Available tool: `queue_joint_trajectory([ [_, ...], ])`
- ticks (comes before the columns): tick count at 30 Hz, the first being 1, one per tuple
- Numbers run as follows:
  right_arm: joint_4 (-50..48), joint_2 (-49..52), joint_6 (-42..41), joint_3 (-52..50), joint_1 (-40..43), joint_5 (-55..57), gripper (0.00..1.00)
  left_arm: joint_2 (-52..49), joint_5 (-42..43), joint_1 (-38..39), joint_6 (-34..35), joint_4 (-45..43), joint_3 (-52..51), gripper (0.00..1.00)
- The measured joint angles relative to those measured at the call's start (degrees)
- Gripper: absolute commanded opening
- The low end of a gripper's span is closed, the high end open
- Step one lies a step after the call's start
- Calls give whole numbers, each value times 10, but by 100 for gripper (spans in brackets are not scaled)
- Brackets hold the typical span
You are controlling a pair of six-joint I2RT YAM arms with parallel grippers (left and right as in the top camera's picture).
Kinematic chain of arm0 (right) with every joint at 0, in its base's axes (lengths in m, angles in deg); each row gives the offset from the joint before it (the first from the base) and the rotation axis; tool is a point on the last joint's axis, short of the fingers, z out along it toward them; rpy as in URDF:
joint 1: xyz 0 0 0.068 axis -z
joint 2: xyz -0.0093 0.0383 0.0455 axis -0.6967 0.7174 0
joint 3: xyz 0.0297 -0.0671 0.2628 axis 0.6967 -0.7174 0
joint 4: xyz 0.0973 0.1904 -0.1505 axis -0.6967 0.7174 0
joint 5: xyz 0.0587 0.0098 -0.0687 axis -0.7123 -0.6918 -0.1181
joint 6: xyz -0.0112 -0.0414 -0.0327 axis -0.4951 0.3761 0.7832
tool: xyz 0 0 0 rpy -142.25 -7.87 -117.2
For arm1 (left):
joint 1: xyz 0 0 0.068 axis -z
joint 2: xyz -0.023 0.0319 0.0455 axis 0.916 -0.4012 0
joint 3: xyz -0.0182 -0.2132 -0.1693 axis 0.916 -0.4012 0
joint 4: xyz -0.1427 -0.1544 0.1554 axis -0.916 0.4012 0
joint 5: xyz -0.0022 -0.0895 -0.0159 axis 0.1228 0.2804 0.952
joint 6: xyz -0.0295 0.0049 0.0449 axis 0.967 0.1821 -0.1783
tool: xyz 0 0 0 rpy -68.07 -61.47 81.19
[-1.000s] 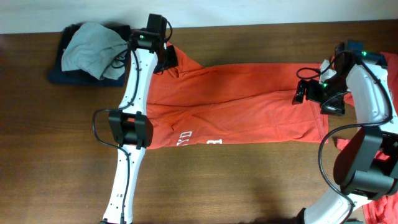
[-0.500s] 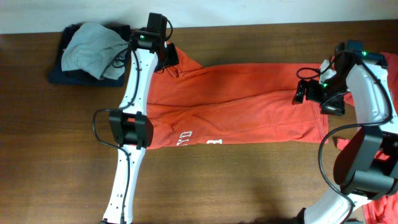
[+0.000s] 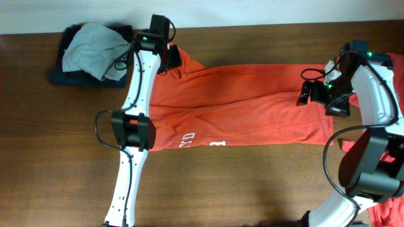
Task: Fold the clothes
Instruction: 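Move the right gripper to the shirt's top-right corner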
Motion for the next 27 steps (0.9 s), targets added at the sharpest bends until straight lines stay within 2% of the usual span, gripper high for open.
queue_joint_trajectory([
  [3,0,0,0,0,0,0,99,-1,0,0,3,-7,0,36],
  [9,0,0,0,0,0,0,99,-1,0,0,6,-9,0,24],
  [22,0,0,0,0,0,0,99,-4,0,0,7,-10,7,23],
  [24,0,0,0,0,0,0,99,-4,1,0,7,-11,7,21],
  [27,0,0,0,0,0,0,99,-4,5,0,7,-20,7,14],
])
